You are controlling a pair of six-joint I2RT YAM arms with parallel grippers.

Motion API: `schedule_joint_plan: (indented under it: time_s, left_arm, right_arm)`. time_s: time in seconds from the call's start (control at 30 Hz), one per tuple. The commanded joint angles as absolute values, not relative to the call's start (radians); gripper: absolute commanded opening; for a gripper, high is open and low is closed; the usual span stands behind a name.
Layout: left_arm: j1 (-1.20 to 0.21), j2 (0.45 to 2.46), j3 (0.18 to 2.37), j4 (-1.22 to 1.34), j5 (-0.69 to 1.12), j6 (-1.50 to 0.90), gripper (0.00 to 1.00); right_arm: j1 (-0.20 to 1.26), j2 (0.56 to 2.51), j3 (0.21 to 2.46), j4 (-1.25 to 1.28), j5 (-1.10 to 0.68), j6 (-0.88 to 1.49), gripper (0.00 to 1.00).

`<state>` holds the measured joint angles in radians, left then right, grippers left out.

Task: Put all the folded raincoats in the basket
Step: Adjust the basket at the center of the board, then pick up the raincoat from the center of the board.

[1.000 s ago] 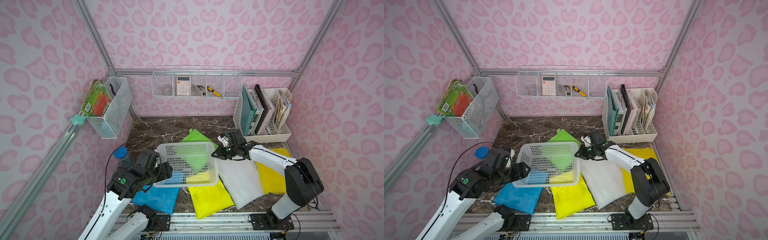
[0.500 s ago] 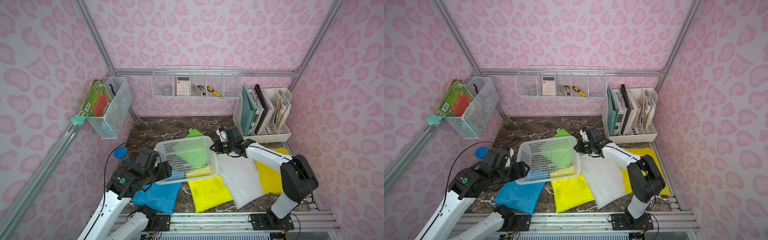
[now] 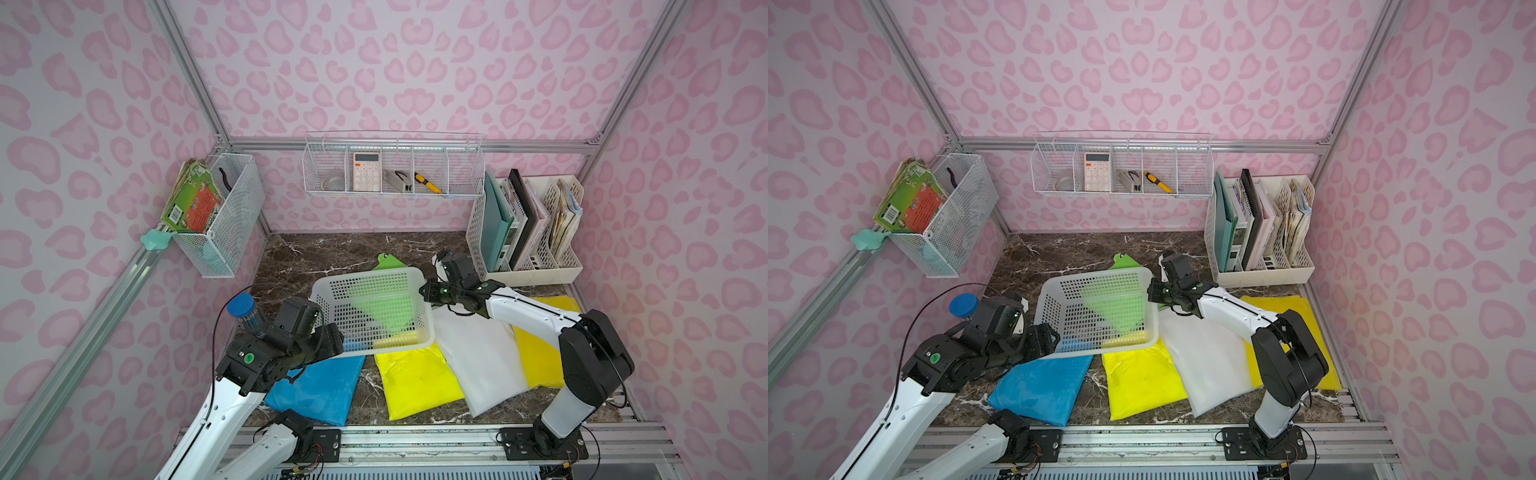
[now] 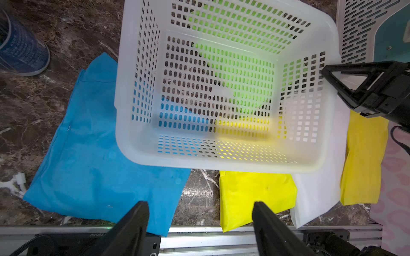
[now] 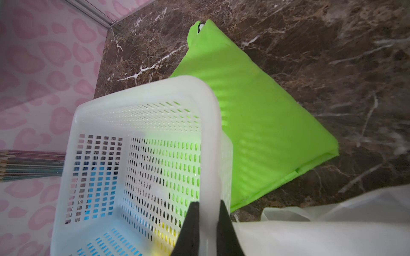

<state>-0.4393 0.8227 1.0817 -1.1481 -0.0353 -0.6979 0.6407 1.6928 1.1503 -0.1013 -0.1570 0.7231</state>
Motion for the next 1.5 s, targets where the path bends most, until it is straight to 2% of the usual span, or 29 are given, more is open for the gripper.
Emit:
schedule_joint_plan:
  time_s: [0.0,0.23,0.27,0.33,0.4,0.43,0.5,0.67,0.8,1.0,1.13,1.27,1.47]
  left_arm:
    - [-0.437,0.825,1.077,-1.134,-0.038,-0.697,0.78]
    - [-0.436,0.842,1.082,-1.126,-0.023,-0.697,0.78]
    - [-0.436,0.842,1.083,-1.125,-0.020,-0.698,0.78]
    - [-0.436,0.841,1.090,-1.126,-0.013,-0.696,0.78]
    - [-0.435,0.839,1.100,-1.130,-0.004,-0.696,0.79]
    - [-0.436,0.839,1.106,-1.129,0.005,-0.696,0.79]
    - [-0.436,0.840,1.119,-1.124,0.032,-0.698,0.79]
    - [-0.436,0.860,1.144,-1.085,0.153,-0.684,0.79]
    - [-0.439,0.908,1.178,-1.036,0.288,-0.671,0.75]
    - [-0.478,1.009,1.276,-1.016,0.338,-0.622,0.74]
    - [-0.497,1.146,1.402,-1.032,0.383,-0.566,0.73]
    - [-0.506,1.336,1.585,-1.065,0.429,-0.493,0.72]
    - [-0.550,1.642,1.890,-1.141,0.499,-0.402,0.71]
  right_arm:
    - [0.659,1.682,1.135,-0.040,0.035,0.723,0.00]
    - [0.667,1.689,1.148,-0.018,-0.003,0.719,0.00]
    - [0.665,1.687,1.154,-0.031,-0.013,0.713,0.04]
    - [0.657,1.671,1.156,-0.054,-0.041,0.694,0.29]
    - [0.646,1.649,1.159,-0.093,-0.069,0.678,0.48]
    - [0.637,1.632,1.163,-0.121,-0.082,0.665,0.55]
    - [0.617,1.585,1.168,-0.179,-0.097,0.642,0.60]
    - [0.510,1.424,1.151,-0.346,-0.175,0.624,0.62]
    - [0.423,1.260,1.030,-0.434,-0.232,0.639,0.60]
    - [0.405,1.031,0.842,-0.583,-0.172,0.692,0.56]
    - [0.407,0.920,0.722,-0.658,-0.141,0.760,0.51]
    - [0.408,0.811,0.592,-0.671,-0.163,0.878,0.51]
    - [0.447,0.660,0.518,-0.719,-0.113,1.007,0.45]
